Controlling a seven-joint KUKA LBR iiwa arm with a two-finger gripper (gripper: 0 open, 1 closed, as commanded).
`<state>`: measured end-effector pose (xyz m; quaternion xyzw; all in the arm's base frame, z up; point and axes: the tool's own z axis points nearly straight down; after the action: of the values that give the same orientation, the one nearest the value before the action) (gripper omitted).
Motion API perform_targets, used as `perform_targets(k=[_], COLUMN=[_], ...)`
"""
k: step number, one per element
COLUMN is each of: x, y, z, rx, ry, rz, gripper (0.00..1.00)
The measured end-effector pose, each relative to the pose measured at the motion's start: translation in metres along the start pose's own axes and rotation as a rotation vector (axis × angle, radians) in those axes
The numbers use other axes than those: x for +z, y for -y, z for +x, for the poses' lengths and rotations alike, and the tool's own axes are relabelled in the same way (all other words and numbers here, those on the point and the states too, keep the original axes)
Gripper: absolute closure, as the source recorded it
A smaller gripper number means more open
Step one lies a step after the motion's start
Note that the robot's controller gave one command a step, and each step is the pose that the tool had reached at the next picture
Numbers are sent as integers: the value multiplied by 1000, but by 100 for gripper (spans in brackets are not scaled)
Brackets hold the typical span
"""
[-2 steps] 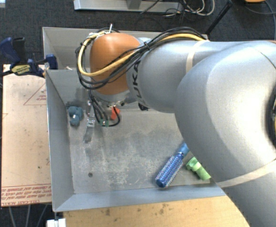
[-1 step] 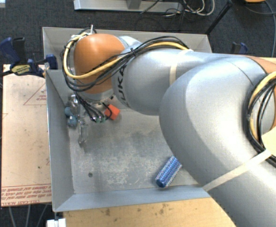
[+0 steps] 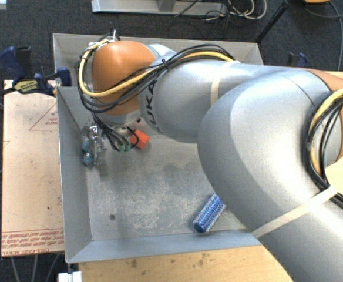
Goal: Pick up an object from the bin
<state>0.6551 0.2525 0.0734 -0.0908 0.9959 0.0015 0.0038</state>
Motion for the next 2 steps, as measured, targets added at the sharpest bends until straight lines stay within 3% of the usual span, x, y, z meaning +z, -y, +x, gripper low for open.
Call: perform_targets(k=[1,2], x=[-109,-103], y=[54,52], z=[16,18], rx=[13,10], ry=[5,-4], rz=[2,1], gripper=[100,0])
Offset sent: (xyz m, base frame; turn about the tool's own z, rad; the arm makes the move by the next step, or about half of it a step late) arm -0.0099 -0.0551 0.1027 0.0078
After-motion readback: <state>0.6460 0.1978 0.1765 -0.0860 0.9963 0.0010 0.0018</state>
